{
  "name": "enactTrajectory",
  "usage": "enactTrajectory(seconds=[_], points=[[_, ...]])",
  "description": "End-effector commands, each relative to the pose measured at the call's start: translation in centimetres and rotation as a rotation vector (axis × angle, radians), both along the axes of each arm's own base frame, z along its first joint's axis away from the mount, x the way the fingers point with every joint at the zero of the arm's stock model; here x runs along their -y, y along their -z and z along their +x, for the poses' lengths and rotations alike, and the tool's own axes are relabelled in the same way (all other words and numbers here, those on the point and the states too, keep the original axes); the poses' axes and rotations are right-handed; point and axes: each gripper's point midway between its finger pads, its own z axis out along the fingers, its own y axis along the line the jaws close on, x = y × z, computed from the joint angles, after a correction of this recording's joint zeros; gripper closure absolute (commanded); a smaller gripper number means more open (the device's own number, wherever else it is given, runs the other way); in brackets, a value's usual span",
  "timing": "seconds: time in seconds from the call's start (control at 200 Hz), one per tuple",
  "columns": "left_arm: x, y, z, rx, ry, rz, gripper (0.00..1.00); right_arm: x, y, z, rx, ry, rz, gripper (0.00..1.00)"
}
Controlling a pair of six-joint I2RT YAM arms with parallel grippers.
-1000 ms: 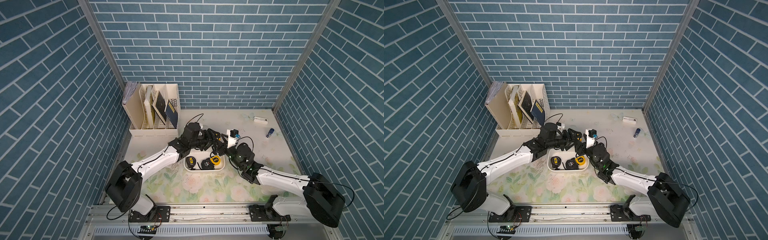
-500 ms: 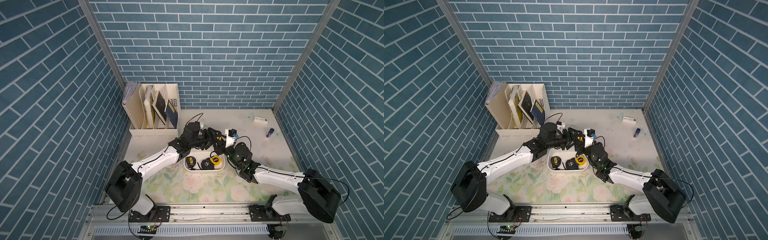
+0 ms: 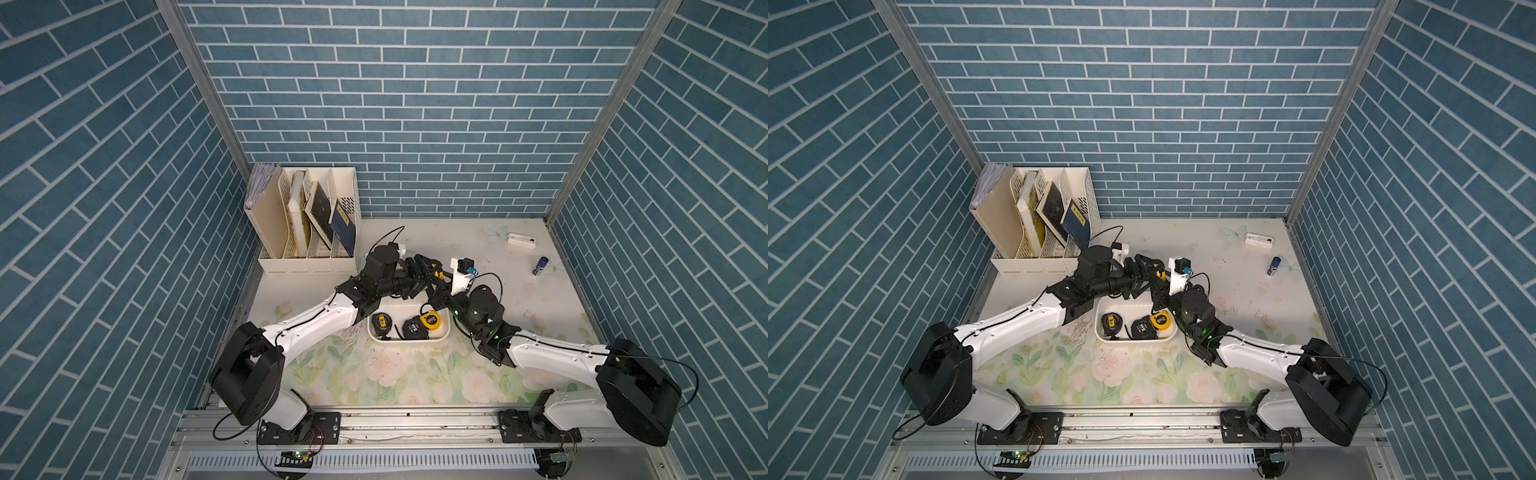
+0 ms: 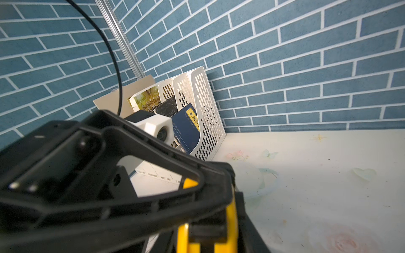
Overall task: Take the tape measure out of the storage box
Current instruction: Place the tape measure at the center of the board.
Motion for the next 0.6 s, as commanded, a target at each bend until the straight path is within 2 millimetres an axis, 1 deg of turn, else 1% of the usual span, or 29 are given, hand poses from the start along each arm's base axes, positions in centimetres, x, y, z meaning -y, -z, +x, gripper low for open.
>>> enactTrajectory(seconds=[0.0,0.11,0.225,0.315,0.4,0.48,0.565,0.595], points=[[0.0,-2.1,-0.9,0.062,0.041,-0.012,0.36,1.3,-2.0,0.9,0.037,0.082,0.02,1.0],[-0.1,-2.3,-0.8,0.093,0.048,0.012,0.3,2.3,-2.3,0.7,0.038,0.112,0.016,1.0],[0.3,-2.2,-0.7,0.106,0.071,0.019,0.3,3.8,-2.5,0.3,0.043,0.153,0.001,1.0],[0.3,-2.2,-0.6,0.114,0.069,0.023,0.33,5.0,-2.8,0.2,0.041,0.194,-0.016,1.0],[0.3,-2.7,-0.4,0.131,0.067,0.029,0.31,5.9,-3.0,0.0,0.039,0.224,-0.033,1.0],[0.3,-3.4,-0.3,0.154,0.067,0.029,0.23,6.5,-2.9,0.0,0.031,0.249,-0.05,1.0],[0.1,-4.2,-0.3,0.192,0.064,0.025,0.02,7.2,-2.6,-0.1,0.02,0.273,-0.059,1.0],[0.1,-4.5,-0.4,0.21,0.063,0.022,0.0,7.4,-2.6,-0.2,0.019,0.277,-0.061,1.0]])
